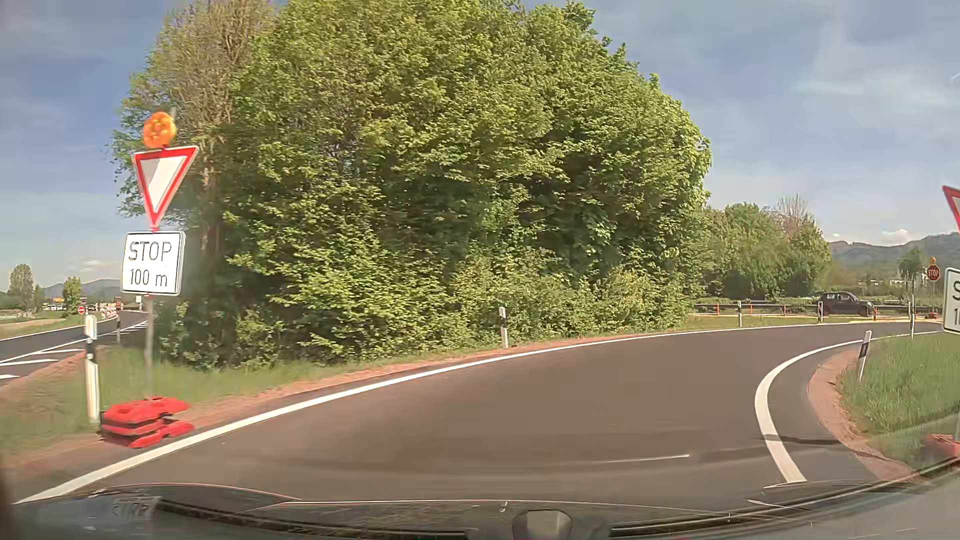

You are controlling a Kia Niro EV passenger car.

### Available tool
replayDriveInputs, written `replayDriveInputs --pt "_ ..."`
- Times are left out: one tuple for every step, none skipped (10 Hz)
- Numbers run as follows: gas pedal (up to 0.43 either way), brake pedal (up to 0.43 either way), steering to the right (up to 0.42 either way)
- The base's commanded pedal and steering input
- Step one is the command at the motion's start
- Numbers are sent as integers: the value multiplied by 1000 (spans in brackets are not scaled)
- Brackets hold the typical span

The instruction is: Follow the waypoints while adhering to traffic rules and regulations

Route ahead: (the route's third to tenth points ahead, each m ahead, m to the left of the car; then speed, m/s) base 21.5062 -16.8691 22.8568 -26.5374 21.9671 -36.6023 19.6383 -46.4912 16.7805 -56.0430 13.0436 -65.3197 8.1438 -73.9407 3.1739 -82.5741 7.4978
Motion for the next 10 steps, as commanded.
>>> replayDriveInputs --pt "28 0 159" --pt "28 0 162" --pt "28 0 167" --pt "28 0 173" --pt "28 0 177" --pt "28 0 183" --pt "28 0 186" --pt "20 0 189" --pt "20 0 191" --pt "20 0 195"
